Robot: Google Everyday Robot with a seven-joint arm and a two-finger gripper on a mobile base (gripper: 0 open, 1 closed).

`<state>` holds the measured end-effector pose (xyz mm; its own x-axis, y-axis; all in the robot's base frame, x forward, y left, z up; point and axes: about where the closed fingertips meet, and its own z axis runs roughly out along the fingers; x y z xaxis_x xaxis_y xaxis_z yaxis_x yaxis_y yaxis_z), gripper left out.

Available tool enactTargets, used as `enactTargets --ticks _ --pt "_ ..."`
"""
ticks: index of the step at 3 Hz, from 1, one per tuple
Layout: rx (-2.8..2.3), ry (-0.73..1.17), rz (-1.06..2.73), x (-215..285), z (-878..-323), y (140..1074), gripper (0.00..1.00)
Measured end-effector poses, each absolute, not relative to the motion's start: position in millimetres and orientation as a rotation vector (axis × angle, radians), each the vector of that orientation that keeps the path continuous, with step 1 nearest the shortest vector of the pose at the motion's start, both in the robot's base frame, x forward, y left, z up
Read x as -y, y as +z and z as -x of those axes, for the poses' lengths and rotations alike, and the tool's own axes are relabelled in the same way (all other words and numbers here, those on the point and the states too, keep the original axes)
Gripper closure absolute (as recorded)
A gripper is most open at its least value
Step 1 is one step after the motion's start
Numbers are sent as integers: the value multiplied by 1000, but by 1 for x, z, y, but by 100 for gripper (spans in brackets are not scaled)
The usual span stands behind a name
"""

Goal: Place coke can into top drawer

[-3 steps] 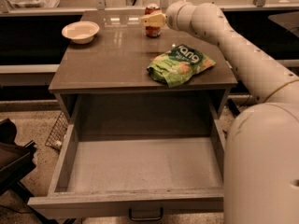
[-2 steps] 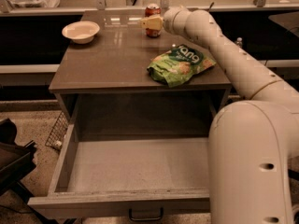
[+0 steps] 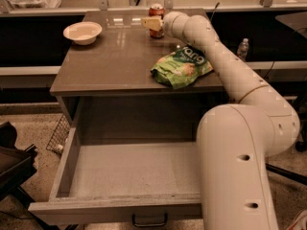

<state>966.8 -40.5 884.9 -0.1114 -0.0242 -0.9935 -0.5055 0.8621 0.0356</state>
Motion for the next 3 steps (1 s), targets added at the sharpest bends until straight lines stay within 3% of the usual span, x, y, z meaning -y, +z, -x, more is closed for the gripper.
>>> enactTargets --ticks 3 --pt "-1621 452 422 26 -978 893 92"
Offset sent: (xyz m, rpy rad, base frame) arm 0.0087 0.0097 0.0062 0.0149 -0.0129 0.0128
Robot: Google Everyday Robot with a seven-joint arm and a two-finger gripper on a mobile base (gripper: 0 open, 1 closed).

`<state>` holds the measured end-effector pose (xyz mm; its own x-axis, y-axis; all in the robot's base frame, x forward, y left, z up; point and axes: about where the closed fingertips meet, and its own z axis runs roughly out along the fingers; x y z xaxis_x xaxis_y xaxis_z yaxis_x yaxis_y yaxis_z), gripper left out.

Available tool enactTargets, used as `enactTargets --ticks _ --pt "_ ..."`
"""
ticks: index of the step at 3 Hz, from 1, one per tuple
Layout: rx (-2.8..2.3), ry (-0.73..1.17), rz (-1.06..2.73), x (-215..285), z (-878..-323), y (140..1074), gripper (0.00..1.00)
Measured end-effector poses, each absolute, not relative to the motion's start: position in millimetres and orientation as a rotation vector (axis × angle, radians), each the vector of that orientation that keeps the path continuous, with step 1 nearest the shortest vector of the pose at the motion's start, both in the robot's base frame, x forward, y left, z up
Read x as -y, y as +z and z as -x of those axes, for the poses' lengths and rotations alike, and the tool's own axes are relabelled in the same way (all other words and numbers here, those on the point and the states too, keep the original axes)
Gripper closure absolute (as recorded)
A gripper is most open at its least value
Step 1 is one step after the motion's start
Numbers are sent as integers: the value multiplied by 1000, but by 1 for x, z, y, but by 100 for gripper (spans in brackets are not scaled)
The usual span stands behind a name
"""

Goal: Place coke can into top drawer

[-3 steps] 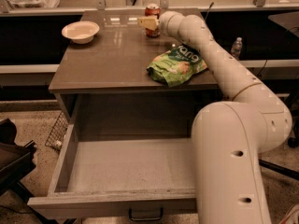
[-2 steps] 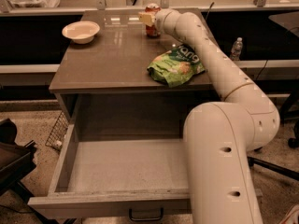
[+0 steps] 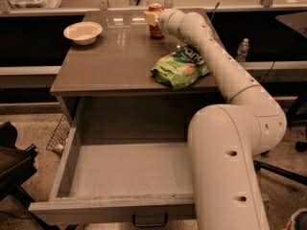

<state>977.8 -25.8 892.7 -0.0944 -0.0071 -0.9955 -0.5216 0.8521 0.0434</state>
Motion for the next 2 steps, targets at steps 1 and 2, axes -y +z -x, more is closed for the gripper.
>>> enactTargets --ticks 1,2 --pt "-1611 464 435 20 -975 902 100" --pt "-1607 441 467 18 -969 929 100"
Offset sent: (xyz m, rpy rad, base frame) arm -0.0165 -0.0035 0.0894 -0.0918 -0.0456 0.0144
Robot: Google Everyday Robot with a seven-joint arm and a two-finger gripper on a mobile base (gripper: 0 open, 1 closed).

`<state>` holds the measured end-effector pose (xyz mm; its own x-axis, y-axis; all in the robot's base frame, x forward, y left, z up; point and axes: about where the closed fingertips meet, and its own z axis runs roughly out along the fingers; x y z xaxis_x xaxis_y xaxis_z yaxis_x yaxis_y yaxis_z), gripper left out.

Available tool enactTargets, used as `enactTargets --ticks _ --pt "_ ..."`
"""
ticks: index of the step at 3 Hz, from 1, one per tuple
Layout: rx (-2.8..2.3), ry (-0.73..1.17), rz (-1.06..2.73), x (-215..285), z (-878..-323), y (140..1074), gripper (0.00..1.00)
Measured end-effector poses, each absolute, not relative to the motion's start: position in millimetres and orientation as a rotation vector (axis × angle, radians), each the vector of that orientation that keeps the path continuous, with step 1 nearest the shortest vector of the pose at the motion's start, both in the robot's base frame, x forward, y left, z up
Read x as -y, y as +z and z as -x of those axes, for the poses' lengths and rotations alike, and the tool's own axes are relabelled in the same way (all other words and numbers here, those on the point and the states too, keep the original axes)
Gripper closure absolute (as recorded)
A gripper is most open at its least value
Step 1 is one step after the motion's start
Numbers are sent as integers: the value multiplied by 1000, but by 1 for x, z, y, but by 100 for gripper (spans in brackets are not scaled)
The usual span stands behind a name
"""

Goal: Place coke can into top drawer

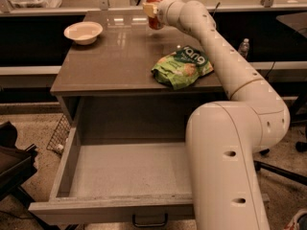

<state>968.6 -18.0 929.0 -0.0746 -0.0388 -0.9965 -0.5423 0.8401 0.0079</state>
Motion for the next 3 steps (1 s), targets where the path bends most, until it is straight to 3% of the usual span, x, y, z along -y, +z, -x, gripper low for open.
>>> enactTargets --ticks 3 --pt "-1633 361 545 68 -906 997 100"
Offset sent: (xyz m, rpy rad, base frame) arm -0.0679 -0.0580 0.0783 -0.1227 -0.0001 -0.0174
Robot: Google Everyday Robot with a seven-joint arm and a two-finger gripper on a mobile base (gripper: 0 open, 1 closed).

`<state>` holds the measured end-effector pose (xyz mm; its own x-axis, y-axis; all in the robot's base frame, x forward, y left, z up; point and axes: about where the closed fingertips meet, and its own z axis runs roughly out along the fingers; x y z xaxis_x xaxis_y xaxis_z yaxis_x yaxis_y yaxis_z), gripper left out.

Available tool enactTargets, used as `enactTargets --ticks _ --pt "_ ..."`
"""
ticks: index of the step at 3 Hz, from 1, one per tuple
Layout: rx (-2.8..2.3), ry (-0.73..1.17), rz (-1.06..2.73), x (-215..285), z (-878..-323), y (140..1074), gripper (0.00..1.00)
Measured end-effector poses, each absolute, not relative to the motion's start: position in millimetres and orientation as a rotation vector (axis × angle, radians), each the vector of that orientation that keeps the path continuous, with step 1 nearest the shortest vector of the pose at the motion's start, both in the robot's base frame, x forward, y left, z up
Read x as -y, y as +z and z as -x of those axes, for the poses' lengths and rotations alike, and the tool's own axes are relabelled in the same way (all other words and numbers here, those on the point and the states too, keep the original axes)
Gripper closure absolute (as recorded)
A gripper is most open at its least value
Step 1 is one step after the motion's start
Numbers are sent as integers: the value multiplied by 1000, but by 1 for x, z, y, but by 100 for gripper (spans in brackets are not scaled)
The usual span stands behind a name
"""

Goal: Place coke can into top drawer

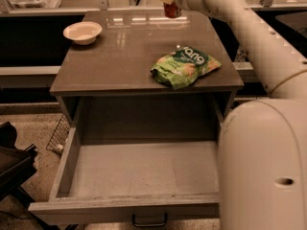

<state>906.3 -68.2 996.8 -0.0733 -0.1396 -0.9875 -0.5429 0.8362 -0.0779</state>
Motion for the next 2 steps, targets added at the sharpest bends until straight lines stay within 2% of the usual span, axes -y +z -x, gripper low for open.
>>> enactTargets --ticks 2 --pt "-1637 403 554 114 -827 1010 100"
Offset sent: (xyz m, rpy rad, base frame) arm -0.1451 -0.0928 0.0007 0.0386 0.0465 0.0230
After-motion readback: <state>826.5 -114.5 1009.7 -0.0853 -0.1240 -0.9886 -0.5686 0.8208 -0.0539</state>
